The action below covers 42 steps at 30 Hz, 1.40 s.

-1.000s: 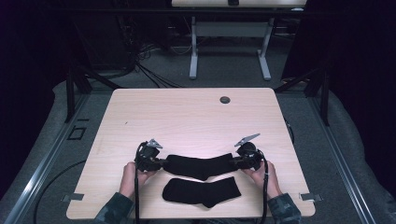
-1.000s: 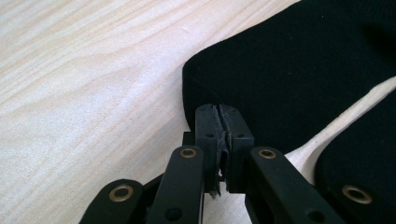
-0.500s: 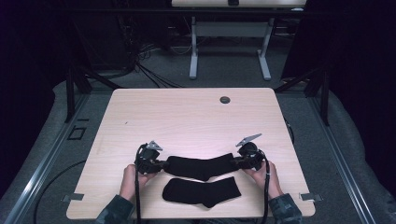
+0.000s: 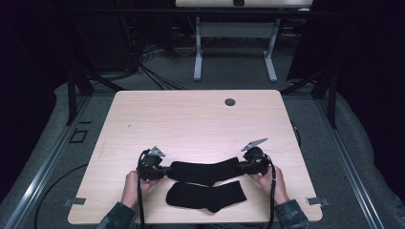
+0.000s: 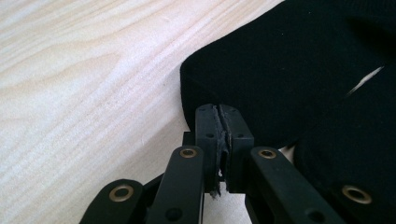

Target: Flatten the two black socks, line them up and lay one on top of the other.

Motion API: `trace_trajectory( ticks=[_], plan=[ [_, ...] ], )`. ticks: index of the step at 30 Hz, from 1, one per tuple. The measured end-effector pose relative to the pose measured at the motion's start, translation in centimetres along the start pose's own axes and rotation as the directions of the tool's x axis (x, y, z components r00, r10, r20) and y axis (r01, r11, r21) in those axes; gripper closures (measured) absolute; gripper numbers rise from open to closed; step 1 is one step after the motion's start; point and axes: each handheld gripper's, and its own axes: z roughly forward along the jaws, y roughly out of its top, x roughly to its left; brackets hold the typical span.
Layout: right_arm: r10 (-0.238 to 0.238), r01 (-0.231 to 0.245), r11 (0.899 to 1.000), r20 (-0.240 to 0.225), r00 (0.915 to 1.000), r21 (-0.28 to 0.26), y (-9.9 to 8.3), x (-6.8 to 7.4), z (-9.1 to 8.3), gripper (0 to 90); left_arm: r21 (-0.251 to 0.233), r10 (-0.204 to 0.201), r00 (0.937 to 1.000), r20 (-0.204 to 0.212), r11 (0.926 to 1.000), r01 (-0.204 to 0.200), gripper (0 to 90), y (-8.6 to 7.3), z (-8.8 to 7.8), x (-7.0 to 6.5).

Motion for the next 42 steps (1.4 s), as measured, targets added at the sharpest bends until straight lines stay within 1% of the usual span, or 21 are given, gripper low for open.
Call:
trace_trajectory(
  ticks=[4,8,10,11,13,15,16,17,19,20,21,22,24,25,27,30,33,36,37,38,42],
  plan=[
    [-0.001,0.001,1.000,-0.018,0.9998,0.002,-0.2,-0.2,-0.1,77.5,0.002,0.001,1.0000,-0.002,1.0000,-0.001,86.9,0.0,0.0,0.0],
    [-0.003,0.003,1.000,-0.014,0.9999,0.009,-0.1,-0.1,-0.1,77.9,-0.008,-0.010,0.9999,0.008,0.9999,0.010,85.6,0.0,0.0,0.1],
    [0.001,0.000,1.000,-0.010,0.9999,0.007,0.0,0.0,-0.1,77.3,-0.031,-0.023,0.9997,0.012,0.9992,0.023,78.9,-0.1,-0.1,0.3],
    [-0.006,0.006,1.000,-0.002,1.0000,0.007,0.1,0.0,-0.1,75.7,-0.042,-0.030,0.9995,-0.005,0.9987,0.030,74.0,-0.1,-0.2,0.3],
    [0.003,-0.003,1.000,0.005,1.0000,-0.021,0.0,0.2,-0.2,70.4,-0.067,-0.038,0.9992,-0.008,0.9970,0.038,64.1,-0.1,-0.7,0.4],
    [-0.005,0.004,0.999,-0.023,0.9997,-0.045,0.0,0.3,-0.7,67.5,-0.098,-0.055,0.9979,-0.034,0.9939,0.051,50.4,-0.1,-1.4,0.5],
    [-0.006,0.005,0.998,-0.021,0.9998,-0.063,0.0,0.4,-1.0,66.6,-0.107,-0.064,0.9968,-0.049,0.9926,0.058,42.2,0.0,-1.7,0.5],
    [-0.010,0.010,0.996,-0.006,0.9999,-0.083,-0.1,0.5,-1.2,64.2,-0.114,-0.074,0.9958,-0.055,0.9912,0.067,35.0,0.0,-2.0,0.7],
    [-0.009,0.008,0.995,-0.013,0.9999,-0.103,-0.2,0.7,-1.9,58.0,-0.122,-0.073,0.9939,-0.083,0.9906,0.062,26.3,-0.1,-2.7,1.0],
    [-0.015,0.014,0.993,-0.003,0.9999,-0.116,-0.3,0.7,-2.2,55.3,-0.129,-0.082,0.9921,-0.095,0.9892,0.070,22.5,-0.2,-2.9,1.1],
    [-0.013,0.015,0.991,0.009,0.9999,-0.133,-0.4,0.6,-2.6,50.5,-0.130,-0.084,0.9912,-0.103,0.9890,0.071,20.1,-0.3,-3.2,1.3],
    [-0.006,0.007,0.989,0.006,1.0000,-0.148,-0.6,0.5,-3.0,45.8,-0.136,-0.087,0.9892,-0.118,0.9882,0.071,17.8,-0.5,-3.6,1.3],
    [0.006,0.000,0.985,0.031,0.9995,-0.172,-0.9,0.3,-3.7,32.1,-0.142,-0.079,0.9863,-0.145,0.9881,0.058,15.3,-0.9,-4.3,1.5],
    [0.029,-0.020,0.983,0.045,0.9986,-0.185,-1.1,0.1,-4.0,24.0,-0.147,-0.083,0.9839,-0.158,0.9873,0.059,14.7,-1.1,-4.6,1.6],
    [0.051,-0.037,0.978,0.062,0.9968,-0.207,-1.7,-0.3,-4.8,14.7,-0.149,-0.083,0.9811,-0.175,0.9872,0.057,13.9,-1.6,-5.2,1.8],
    [0.073,-0.051,0.970,0.086,0.9936,-0.236,-2.7,-0.7,-5.9,6.1,-0.152,-0.095,0.9725,-0.213,0.9864,0.063,11.9,-2.5,-6.1,2.1],
    [0.079,-0.050,0.971,0.117,0.9900,-0.233,-3.8,-1.2,-6.6,0.0,-0.150,-0.114,0.9609,-0.252,0.9857,0.078,7.4,-3.7,-6.7,2.4],
    [0.088,-0.052,0.971,0.147,0.9851,-0.233,-5.0,-1.6,-7.1,0.0,-0.152,-0.134,0.9497,-0.283,0.9840,0.093,3.4,-5.3,-7.2,2.7],
    [0.101,-0.060,0.968,0.158,0.9822,-0.244,-5.4,-1.7,-7.2,0.0,-0.150,-0.139,0.9465,-0.291,0.9838,0.098,2.7,-5.9,-7.4,2.9],
    [0.101,-0.061,0.970,0.160,0.9821,-0.237,-5.9,-1.9,-7.4,0.0,-0.154,-0.153,0.9411,-0.301,0.9819,0.111,2.0,-6.4,-7.5,3.0],
    [0.140,-0.089,0.964,0.194,0.9710,-0.252,-7.7,-2.8,-7.7,0.0,-0.156,-0.199,0.9232,-0.329,0.9755,0.155,0.0,-8.6,-7.9,4.0]
  ],
)
